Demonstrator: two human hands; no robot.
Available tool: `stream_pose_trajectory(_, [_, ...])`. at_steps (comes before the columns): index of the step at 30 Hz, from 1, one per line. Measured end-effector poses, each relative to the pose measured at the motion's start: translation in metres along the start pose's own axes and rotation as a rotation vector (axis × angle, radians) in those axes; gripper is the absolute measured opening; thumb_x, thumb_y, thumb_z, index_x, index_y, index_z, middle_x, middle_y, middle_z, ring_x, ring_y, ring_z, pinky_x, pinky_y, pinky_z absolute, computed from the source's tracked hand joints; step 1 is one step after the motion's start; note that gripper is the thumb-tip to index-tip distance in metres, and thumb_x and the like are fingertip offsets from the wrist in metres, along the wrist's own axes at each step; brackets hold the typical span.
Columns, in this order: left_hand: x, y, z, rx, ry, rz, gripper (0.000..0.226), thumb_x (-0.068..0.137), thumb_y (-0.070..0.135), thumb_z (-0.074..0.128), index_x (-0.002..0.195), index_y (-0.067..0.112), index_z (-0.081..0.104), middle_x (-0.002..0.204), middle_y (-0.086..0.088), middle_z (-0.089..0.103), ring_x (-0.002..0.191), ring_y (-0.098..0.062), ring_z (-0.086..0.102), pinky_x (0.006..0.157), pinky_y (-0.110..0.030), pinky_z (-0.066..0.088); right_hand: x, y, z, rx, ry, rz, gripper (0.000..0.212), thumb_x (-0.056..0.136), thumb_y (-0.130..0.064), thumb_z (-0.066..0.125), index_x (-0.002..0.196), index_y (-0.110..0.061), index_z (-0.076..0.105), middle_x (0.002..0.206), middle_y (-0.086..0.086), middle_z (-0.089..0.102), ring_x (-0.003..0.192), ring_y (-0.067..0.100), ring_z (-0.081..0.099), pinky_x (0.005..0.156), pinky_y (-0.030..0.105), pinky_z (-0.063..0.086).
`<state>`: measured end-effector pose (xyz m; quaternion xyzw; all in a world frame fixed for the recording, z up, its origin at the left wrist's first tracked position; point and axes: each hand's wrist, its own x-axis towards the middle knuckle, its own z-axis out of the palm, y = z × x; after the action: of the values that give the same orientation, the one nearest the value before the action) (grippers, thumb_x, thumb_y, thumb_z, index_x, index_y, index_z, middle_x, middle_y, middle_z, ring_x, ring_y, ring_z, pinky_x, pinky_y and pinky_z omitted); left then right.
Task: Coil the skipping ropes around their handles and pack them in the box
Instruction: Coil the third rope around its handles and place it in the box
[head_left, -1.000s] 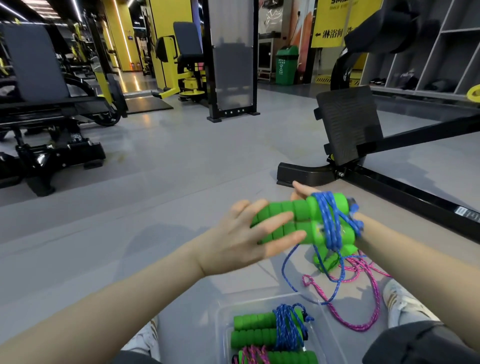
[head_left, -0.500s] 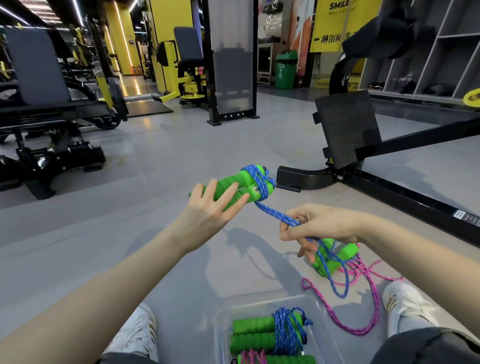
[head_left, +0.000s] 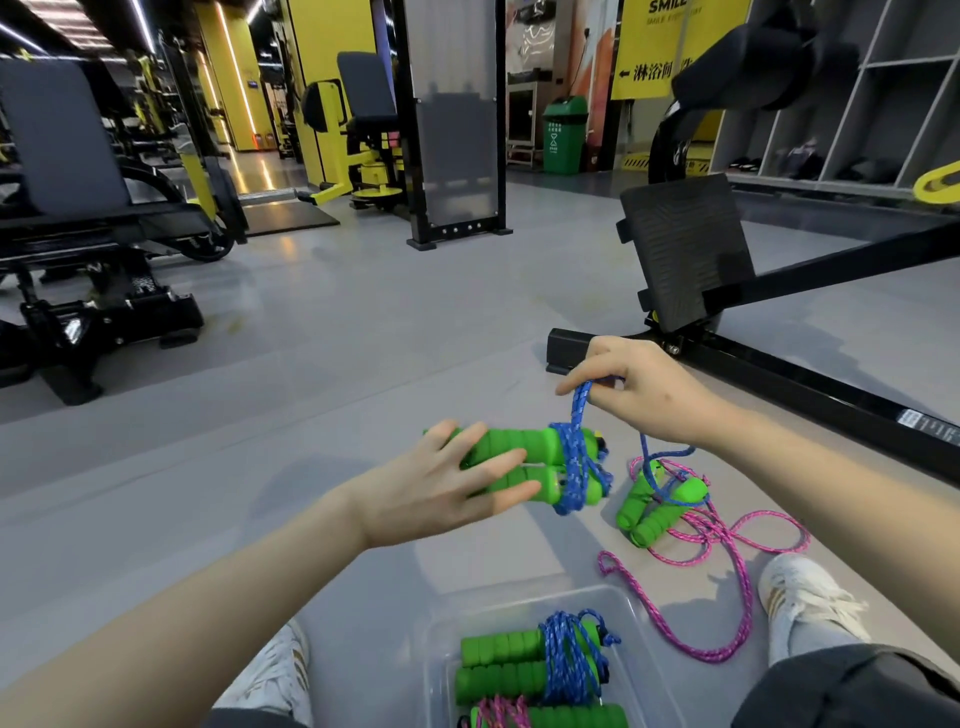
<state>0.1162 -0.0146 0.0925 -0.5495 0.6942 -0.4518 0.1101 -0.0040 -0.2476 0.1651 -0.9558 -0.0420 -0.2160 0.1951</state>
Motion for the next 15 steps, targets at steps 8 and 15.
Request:
stream_pose_trajectory(8, [0.031,-0.001,-0.023,-0.100,0.220,-0.061,0.034,0.101,0.013,0.037,0.134,0.021,0.041,0.128,-0.012,0.040,0.103,-0.037,0.048,0.080,-0.041,0.040,-0.015,0.011,0.012,0.209,-0.085,0.106,0.022,0.097,-0.019,0.049,0.116,-0.024,0.058,0.071,-0.016,0.063,0.068,-0.010,0.055,0.065,0.006,0.037])
stream_pose_trajectory(15, [0.023,-0.014,-0.014,-0.056,0.189,-0.154,0.044,0.096,0.009,0.046,0.138,0.021,0.038,0.131,-0.015,0.038,0.101,-0.040,0.049,0.076,-0.046,0.047,-0.028,-0.012,0.026,0.375,-0.364,0.257,0.028,0.095,-0.006,0.045,0.073,-0.010,0.063,0.077,0.004,0.066,0.074,-0.005,0.065,0.076,0.017,0.048])
